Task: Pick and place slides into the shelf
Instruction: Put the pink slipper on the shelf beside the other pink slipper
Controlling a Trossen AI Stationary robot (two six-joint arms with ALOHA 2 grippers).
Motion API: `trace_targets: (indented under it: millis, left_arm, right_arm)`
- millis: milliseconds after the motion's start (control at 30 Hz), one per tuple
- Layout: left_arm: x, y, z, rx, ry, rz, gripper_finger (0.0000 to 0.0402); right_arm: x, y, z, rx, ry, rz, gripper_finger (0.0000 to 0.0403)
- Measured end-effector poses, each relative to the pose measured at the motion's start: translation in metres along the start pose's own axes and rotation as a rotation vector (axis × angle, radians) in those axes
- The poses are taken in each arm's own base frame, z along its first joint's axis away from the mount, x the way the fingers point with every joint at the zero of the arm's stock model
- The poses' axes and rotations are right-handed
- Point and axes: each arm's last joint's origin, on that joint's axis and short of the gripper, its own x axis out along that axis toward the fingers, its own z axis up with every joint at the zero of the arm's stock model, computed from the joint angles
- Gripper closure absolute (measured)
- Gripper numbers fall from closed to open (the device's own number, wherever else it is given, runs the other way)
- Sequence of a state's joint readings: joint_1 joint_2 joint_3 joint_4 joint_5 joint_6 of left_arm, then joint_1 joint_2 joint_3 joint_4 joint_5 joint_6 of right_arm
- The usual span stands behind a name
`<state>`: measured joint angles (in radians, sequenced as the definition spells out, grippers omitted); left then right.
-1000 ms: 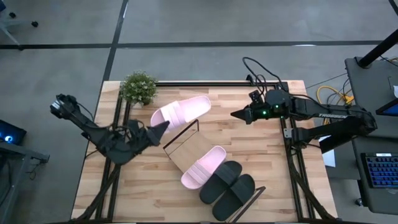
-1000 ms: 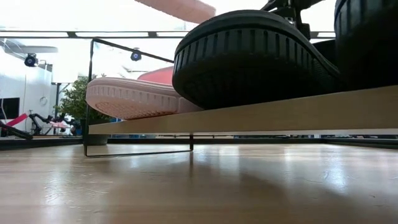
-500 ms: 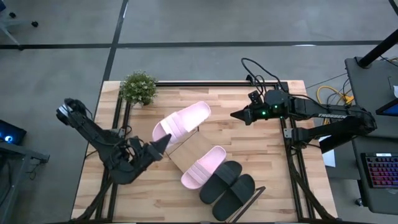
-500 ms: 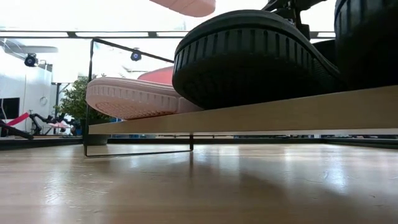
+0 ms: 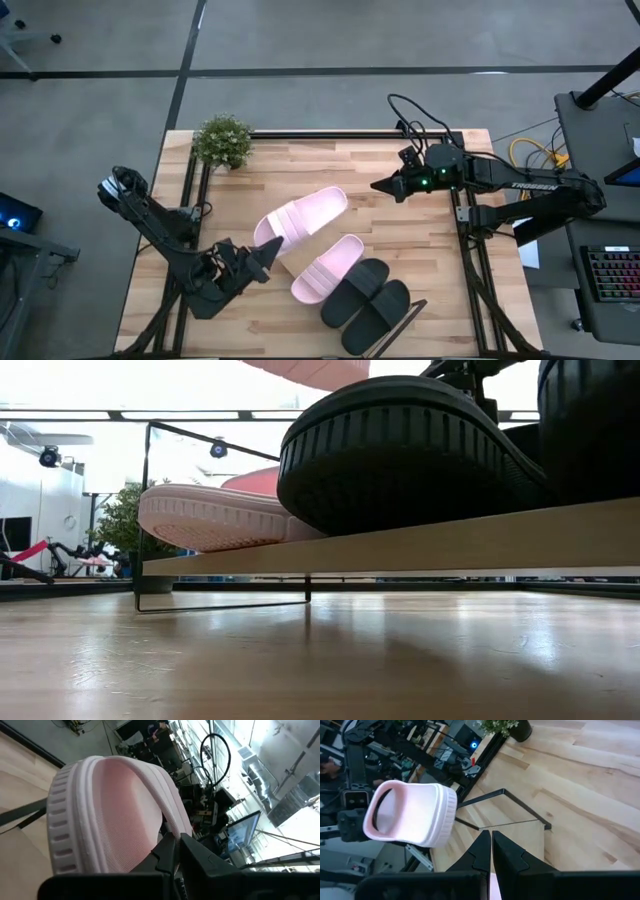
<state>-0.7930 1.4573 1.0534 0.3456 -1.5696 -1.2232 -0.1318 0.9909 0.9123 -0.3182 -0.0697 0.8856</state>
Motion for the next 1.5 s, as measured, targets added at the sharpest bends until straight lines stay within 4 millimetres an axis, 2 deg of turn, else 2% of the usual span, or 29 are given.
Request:
trace_targets:
  millis: [400,633,1000,1233,1367,1500]
  left_arm:
    - [-0.007,0.012,-0.025,0.033,0.018,-0.008,0.0401]
    - [-0.015,0.024,-0.044,0.057,0.038,-0.018,0.0401]
    - [-0.015,0.045,-0.068,0.089,0.037,-0.018,0.0401]
    - [-0.014,0.051,-0.069,0.060,0.027,-0.014,0.0401]
    - [-0.014,0.047,-0.065,0.044,0.028,-0.014,0.0401]
    - [-0.014,0.040,-0.061,0.019,0.029,-0.014,0.0401]
  right_arm:
    - [0.000,0.000,0.000,0.000,0.014,0.013,0.0394]
    - [0.000,0.001,0.000,0.003,0.019,0.020,0.0394]
    - [0.000,0.003,-0.002,0.010,0.073,0.070,0.0394]
    - [-0.001,0.007,-0.006,0.012,0.204,0.178,0.0394]
    - [-0.001,0.011,-0.011,0.002,0.244,0.217,0.0394]
    - [0.010,0.015,-0.016,0.000,0.274,0.236,0.0387]
